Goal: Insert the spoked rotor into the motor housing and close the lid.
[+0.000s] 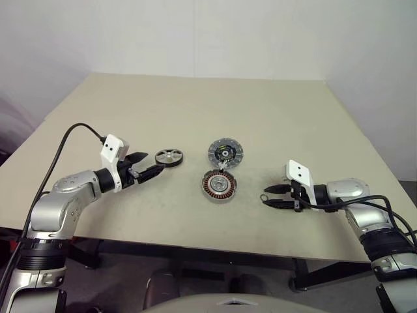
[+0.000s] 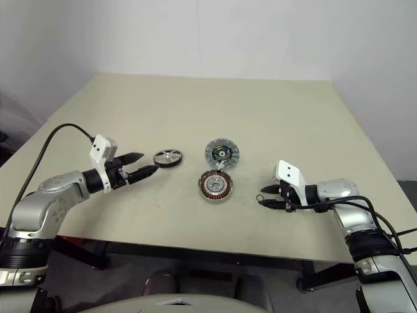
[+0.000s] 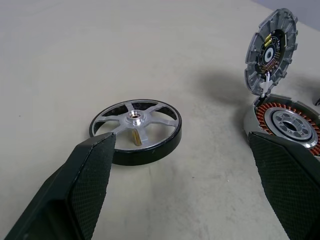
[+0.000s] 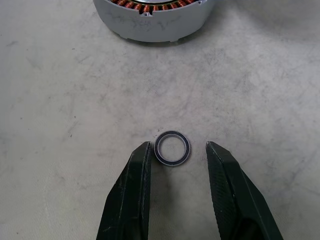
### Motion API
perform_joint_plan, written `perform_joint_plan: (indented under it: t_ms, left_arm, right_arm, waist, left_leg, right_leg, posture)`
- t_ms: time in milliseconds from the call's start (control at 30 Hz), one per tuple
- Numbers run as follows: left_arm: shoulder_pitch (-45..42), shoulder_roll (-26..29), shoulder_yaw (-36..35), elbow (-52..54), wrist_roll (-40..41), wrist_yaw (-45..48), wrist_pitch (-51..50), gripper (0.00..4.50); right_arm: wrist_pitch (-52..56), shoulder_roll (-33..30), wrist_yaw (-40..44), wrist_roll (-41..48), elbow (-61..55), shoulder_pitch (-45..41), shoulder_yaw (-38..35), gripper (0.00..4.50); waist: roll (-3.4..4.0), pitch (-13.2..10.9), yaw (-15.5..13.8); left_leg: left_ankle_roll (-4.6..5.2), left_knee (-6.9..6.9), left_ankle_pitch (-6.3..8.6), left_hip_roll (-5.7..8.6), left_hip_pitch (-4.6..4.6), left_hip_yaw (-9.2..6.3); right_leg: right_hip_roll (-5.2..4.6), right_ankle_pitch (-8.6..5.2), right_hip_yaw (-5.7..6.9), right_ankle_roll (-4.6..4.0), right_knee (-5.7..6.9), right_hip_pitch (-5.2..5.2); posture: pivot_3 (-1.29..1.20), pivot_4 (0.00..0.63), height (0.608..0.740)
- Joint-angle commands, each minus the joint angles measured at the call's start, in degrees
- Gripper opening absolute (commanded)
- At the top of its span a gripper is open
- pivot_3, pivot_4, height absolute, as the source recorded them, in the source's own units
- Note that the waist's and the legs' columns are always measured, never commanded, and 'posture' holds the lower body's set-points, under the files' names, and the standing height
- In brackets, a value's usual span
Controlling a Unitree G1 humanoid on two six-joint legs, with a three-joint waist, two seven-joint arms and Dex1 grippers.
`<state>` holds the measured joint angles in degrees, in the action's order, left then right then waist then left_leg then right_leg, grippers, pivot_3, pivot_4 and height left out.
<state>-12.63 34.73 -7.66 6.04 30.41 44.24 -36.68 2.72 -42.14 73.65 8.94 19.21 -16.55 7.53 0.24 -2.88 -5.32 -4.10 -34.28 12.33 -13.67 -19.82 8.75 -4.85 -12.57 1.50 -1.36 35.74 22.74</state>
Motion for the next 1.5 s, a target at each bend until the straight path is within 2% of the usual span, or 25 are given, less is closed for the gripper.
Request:
perform_joint_plan:
  t_ms: [33,100,133,333,567,767,1500]
  left_arm:
    - [-0.71,0.47,-1.62,1.0,0.12,-0.19,1.03,4.5]
    - [-0.74,0.46,-1.64,0.92,0.08,-0.23,1.11,4.5]
    - [-0.74,0.46,-1.66,0.92,0.07,-0.24,1.14,4.5]
    - [-0.85,0.45,-1.71,0.76,0.03,-0.3,1.23,4.5]
    - [-1.04,-0.03,-1.4,0.44,-0.12,-0.67,1.38,4.5]
    - [-1.28,-0.22,-1.39,0.17,-0.19,-1.03,1.61,4.5]
    - [0.02,-0.52,-2.51,1.51,0.08,-2.31,1.58,4.5]
  right_arm:
    - [1.49,-0.54,0.62,0.26,-0.77,-0.91,-0.15,1.29]
    - [2.39,-0.51,0.82,0.59,-1.2,-1.07,-0.17,0.7]
    - [2.82,-0.52,0.73,0.69,-1.62,-1.13,-0.23,0.65]
    - [5.08,-0.15,-0.16,1.95,-5.26,-1.69,-1.33,0.65]
    - [13.84,4.23,-3.68,8.66,-11.33,-8.43,-4.33,0.65]
    - [18.37,6.74,-3.84,10.66,-12.68,-11.43,-3.0,0.65]
    - [3.69,14.18,0.56,3.99,1.43,-14.93,3.14,0.65]
  waist:
    - [0.0,0.0,0.0]
    - [0.0,0.0,0.0]
    - [0.0,0.0,0.0]
    - [0.02,-0.01,-0.01]
    - [0.07,-0.03,0.5]
    - [0.06,-0.02,0.32]
    - [0.06,-0.02,0.81]
  left_leg:
    - [0.0,0.0,0.0,0.0,0.0,0.0]
    - [0.0,0.01,0.0,0.0,0.0,0.0]
    - [0.0,0.02,0.0,-0.01,0.0,0.0]
    - [0.0,0.03,0.0,0.0,-0.05,0.0]
    - [-0.02,0.04,-0.01,-0.01,-0.05,0.0]
    - [-0.02,0.06,-0.01,0.0,-0.06,-0.03]
    - [-0.1,0.07,-0.05,0.0,-0.16,-0.03]
  right_leg:
    - [0.0,0.0,0.0,0.0,0.0,0.0]
    - [0.0,0.0,0.0,0.0,-0.01,0.01]
    - [0.01,0.0,0.0,0.0,-0.02,0.01]
    - [0.0,0.0,0.0,0.0,-0.02,0.07]
    - [0.02,0.0,-0.02,0.0,0.03,0.15]
    - [0.01,0.0,0.03,0.0,-0.05,0.22]
    - [0.01,0.0,0.03,0.0,-0.02,0.34]
  posture:
    - [0.0,0.0,0.74]
    - [0.0,0.0,0.74]
    - [0.0,0.0,0.74]
    - [0.0,0.0,0.74]
    - [0.0,0.0,0.74]
    - [0.0,0.0,0.74]
    - [0.0,0.0,0.74]
